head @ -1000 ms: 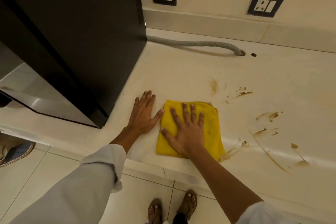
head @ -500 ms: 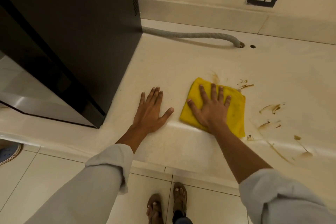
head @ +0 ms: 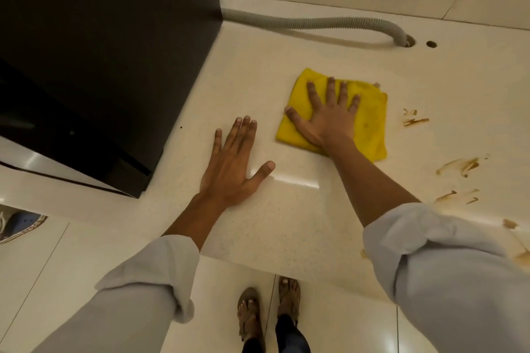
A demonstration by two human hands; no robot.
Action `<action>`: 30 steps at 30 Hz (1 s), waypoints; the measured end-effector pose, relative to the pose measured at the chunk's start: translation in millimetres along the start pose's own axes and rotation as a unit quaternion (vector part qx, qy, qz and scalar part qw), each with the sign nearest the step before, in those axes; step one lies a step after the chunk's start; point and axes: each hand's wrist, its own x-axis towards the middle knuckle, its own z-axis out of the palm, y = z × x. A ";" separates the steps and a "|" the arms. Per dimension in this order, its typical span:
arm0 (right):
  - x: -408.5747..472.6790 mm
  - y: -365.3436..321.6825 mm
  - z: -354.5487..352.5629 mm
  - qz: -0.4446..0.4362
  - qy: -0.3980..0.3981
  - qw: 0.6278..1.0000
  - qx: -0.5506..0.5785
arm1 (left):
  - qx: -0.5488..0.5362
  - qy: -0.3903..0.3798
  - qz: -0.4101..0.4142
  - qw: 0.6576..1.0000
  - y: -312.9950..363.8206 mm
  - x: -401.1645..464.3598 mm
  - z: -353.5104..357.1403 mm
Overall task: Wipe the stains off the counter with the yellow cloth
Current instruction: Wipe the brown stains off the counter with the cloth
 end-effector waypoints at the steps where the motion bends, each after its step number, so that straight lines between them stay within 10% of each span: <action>1: -7.5 -5.7 0.3 -0.012 0.001 1.000 0.002 | -0.007 0.007 0.001 1.000 0.1 -0.6 -0.5; 12: -137.3 -43.8 14.9 -0.047 0.023 0.999 0.013 | -0.053 0.046 -0.002 0.997 -0.9 -6.2 -4.6; 30: -225.3 88.3 -0.5 0.072 0.046 0.996 -0.001 | 0.002 0.026 0.048 0.999 62.1 18.8 0.2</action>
